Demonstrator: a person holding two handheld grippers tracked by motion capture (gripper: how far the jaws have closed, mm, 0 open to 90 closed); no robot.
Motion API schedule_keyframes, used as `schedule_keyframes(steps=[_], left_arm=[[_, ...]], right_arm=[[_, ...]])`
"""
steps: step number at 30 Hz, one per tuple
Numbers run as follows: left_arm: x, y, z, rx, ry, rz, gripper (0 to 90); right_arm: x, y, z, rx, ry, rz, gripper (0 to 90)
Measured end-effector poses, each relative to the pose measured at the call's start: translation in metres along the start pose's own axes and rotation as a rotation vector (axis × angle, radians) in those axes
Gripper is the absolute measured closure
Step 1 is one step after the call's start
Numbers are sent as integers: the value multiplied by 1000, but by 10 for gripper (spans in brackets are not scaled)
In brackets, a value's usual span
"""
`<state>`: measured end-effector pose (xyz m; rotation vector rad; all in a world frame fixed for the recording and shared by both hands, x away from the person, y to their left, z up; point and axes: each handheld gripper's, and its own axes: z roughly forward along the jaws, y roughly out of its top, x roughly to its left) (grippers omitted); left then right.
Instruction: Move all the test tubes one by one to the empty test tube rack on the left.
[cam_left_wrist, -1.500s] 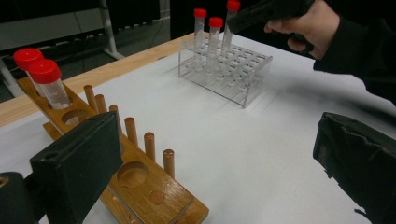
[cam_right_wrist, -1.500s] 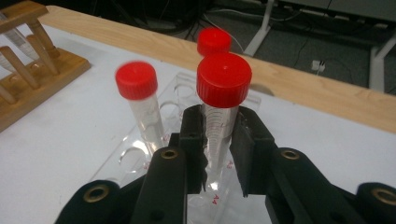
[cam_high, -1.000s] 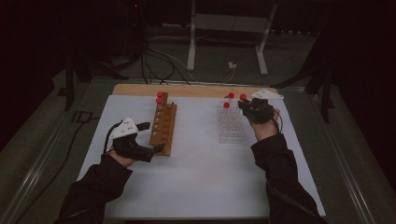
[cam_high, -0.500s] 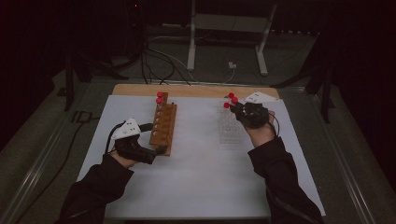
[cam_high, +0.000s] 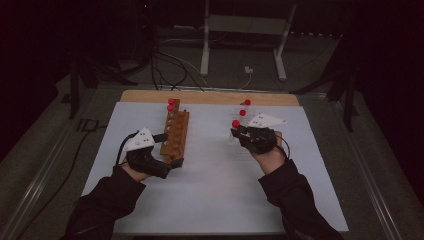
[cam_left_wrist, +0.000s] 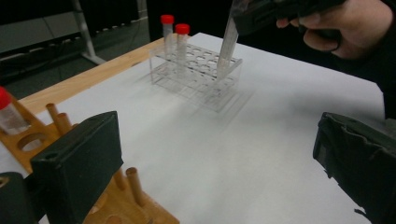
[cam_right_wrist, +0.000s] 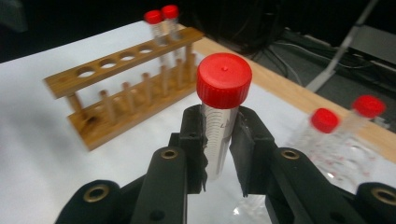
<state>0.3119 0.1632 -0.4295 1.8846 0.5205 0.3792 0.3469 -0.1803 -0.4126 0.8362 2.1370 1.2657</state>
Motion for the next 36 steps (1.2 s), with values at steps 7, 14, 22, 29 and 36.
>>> schedule_keyframes(steps=[7, 14, 22, 29, 36], left_arm=[[-4, 4, 6, 2, -31, 8, 21], [-12, 13, 13, 3, -66, 28, 24], [-21, 22, 21, -3, -102, 53, 50], [-28, 28, 31, -17, -137, 70, 148], [-34, 30, 42, -13, -159, 86, 284]], right_arm=[[23, -8, 0, 23, 60, -31, 749], [43, -19, 3, 50, 116, -51, 749], [58, -28, 7, 68, 166, -57, 749], [64, -30, 6, 61, 189, -58, 749], [66, -30, 4, 56, 193, -61, 749]])
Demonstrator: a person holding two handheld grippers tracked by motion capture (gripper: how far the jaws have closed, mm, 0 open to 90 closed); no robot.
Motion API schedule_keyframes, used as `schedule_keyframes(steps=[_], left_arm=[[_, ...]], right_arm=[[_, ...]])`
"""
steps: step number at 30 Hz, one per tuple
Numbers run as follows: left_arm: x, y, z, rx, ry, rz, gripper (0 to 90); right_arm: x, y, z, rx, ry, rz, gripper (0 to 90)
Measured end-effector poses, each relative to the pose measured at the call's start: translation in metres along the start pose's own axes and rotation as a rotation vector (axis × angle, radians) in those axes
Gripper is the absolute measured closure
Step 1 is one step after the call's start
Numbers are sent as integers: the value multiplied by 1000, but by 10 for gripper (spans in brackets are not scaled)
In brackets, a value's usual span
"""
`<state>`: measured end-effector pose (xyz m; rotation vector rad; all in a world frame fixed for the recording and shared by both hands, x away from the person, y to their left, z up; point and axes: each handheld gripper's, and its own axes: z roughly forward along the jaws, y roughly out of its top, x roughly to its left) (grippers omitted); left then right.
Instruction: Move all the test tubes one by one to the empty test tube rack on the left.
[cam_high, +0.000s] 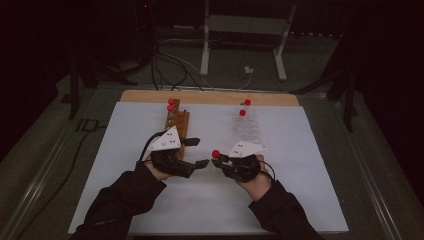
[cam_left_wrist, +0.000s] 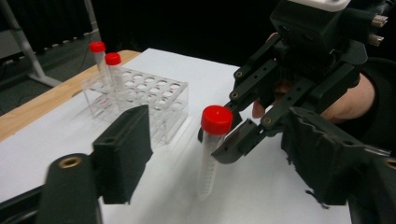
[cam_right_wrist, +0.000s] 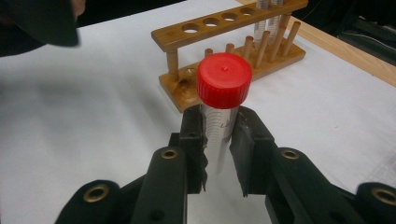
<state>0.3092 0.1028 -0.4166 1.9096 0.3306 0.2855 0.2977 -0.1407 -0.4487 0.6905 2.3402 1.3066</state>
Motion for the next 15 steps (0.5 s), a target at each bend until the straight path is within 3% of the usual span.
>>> schedule_keyframes(steps=[15], left_arm=[[-3, -1, 27, 43, 10, 22, 548]], right_arm=[[2, 0, 0, -2, 13, -5, 749]])
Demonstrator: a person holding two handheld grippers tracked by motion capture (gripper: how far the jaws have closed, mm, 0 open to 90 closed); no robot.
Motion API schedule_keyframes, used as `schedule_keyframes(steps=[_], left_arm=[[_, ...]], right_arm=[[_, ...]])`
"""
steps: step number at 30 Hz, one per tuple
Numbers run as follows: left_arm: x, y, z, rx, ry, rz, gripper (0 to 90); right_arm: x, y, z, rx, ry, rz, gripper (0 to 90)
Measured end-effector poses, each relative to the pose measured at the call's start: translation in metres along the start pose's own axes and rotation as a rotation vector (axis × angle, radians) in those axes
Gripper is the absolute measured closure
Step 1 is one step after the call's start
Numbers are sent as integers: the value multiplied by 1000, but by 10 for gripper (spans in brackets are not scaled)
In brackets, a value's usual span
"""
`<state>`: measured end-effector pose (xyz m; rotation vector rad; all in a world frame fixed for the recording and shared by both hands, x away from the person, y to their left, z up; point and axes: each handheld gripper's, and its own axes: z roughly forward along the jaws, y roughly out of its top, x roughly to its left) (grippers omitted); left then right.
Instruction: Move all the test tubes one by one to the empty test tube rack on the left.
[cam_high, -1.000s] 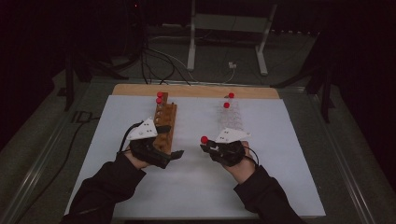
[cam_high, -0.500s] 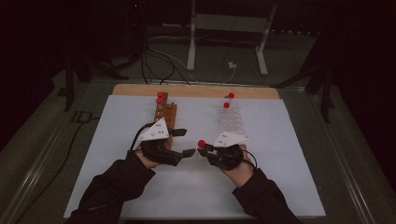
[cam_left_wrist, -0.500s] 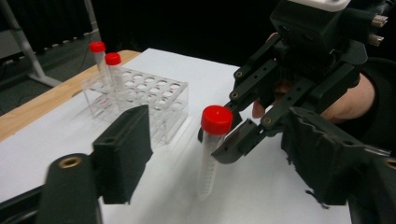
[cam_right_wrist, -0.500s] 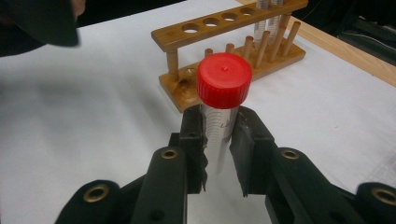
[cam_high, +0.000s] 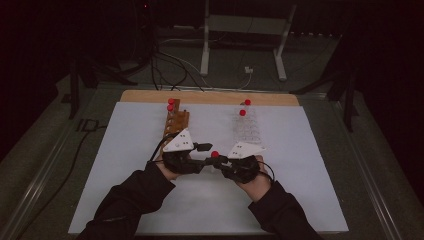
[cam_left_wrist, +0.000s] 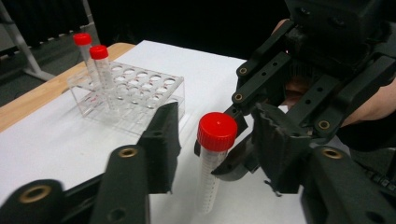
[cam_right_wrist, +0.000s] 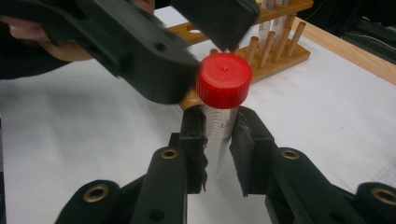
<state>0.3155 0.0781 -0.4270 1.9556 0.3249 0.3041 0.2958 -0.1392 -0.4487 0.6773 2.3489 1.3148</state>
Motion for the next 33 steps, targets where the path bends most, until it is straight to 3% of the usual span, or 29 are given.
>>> schedule_keyframes(steps=[10, 22, 26, 33], left_arm=[[-1, -1, 9, 16, 0, 23, 696], [1, -1, 10, 27, -4, 26, 719], [4, -1, 6, 20, 14, 21, 719], [15, 0, -4, 1, 55, 0, 719]], right_arm=[[0, 1, -1, 2, 0, 2, 749], [-2, -1, 0, 3, 6, 11, 740], [-3, -1, 1, 16, 3, 11, 655], [-5, -2, -3, -13, -1, 24, 513]])
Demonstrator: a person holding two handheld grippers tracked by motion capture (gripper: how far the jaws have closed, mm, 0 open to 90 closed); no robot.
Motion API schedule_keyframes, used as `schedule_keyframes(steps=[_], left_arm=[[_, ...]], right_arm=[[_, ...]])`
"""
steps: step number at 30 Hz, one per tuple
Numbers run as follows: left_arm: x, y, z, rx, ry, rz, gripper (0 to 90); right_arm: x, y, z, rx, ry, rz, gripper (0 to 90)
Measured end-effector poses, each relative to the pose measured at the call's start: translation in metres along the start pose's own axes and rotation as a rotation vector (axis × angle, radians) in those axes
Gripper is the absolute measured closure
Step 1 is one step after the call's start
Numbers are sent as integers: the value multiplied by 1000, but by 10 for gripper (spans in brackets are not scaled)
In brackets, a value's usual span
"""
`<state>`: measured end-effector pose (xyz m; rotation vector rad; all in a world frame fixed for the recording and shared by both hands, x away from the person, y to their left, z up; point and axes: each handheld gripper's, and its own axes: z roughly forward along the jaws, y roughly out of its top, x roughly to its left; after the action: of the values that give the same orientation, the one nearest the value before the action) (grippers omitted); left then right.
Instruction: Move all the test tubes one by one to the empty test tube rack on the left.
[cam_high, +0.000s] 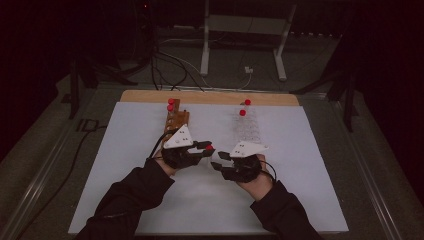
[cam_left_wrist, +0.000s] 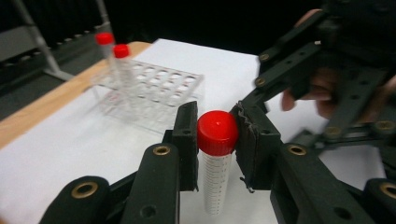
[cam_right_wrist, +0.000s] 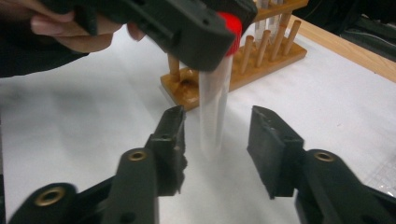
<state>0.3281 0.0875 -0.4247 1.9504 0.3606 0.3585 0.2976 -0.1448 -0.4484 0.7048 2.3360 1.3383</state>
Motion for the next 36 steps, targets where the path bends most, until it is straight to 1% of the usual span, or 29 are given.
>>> schedule_keyframes(steps=[2, 4, 8, 9, 10, 11, 15, 19, 22, 24, 25, 26, 29, 31, 33, 34, 36], left_arm=[[3, 1, -3, -2, 20, 0, 719], [7, 2, -7, -6, 32, -10, 719], [15, 4, -13, -5, 69, -20, 720], [17, 5, -15, -6, 81, -23, 720], [19, 5, -17, -7, 83, -29, 720], [21, 6, -19, -4, 98, -28, 720], [30, 8, -27, -2, 138, -37, 720], [38, 10, -33, -10, 168, -51, 720], [45, 11, -37, -15, 193, -61, 720], [49, 11, -40, -19, 213, -66, 720], [51, 12, -41, -21, 220, -67, 720], [53, 12, -42, -25, 229, -71, 720], [59, 14, -46, -29, 255, -74, 720], [63, 16, -48, -29, 276, -73, 720], [68, 17, -51, -43, 280, -84, 719], [70, 18, -52, -45, 295, -87, 720], [74, 20, -54, -45, 310, -93, 719]], right_arm=[[0, 1, -2, -12, -1, 3, 465], [-1, 1, -4, -22, -13, 10, 414], [-2, 1, -6, -38, -23, 33, 303], [-2, 2, -7, -41, -26, 40, 263], [-3, 2, -8, -42, -33, 45, 232], [-3, 2, -8, -44, -37, 51, 196], [-4, 2, -10, -54, -57, 71, 115], [-6, 3, -11, -58, -64, 87, 38], [-5, 3, -11, -59, -71, 89, 13], [-6, 3, -11, -62, -68, 91, 0], [-6, 3, -11, -64, -66, 89, 0], [-6, 3, -12, -66, -55, 88, 0], [-7, 3, -12, -62, -58, 95, 0], [-7, 3, -12, -63, -59, 91, 0], [-7, 3, -12, -64, -56, 90, 0], [-7, 3, -13, -66, -59, 88, 0], [-7, 3, -13, -67, -55, 85, 0]])
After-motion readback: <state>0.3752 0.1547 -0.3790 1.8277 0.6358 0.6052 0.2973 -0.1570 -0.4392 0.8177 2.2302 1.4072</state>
